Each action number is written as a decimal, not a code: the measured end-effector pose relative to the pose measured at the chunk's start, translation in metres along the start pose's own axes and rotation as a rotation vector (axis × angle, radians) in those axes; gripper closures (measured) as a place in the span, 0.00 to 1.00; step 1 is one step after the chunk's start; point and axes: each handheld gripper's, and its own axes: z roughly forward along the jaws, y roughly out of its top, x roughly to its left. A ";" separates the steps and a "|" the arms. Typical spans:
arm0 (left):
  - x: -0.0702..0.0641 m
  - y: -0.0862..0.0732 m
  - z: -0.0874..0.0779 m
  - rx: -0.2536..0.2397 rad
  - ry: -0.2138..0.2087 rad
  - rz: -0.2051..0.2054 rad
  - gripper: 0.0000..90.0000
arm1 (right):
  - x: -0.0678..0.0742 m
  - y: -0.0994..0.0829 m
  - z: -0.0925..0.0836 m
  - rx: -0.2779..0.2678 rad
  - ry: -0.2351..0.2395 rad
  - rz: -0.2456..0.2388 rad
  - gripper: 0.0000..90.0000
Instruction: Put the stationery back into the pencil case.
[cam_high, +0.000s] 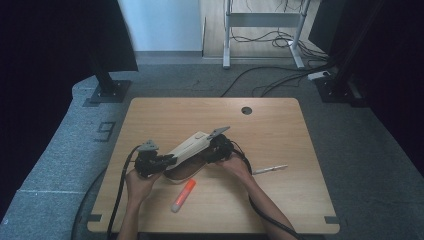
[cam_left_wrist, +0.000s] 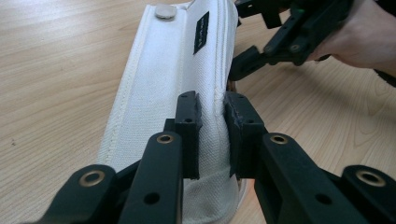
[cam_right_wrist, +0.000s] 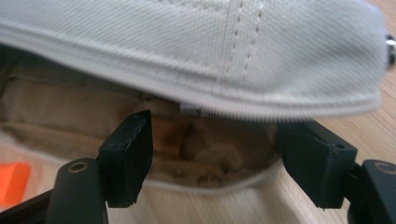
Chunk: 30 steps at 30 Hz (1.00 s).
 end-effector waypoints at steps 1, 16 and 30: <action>0.000 0.000 0.000 0.000 0.000 0.000 0.85 | 0.000 -0.001 -0.002 0.003 0.005 -0.001 0.29; 0.000 0.000 0.000 0.000 -0.002 -0.004 0.85 | 0.000 -0.019 -0.036 0.011 0.016 -0.032 0.29; 0.000 -0.001 0.001 0.004 -0.006 -0.004 0.85 | -0.015 -0.045 -0.076 -0.027 -0.009 0.001 0.31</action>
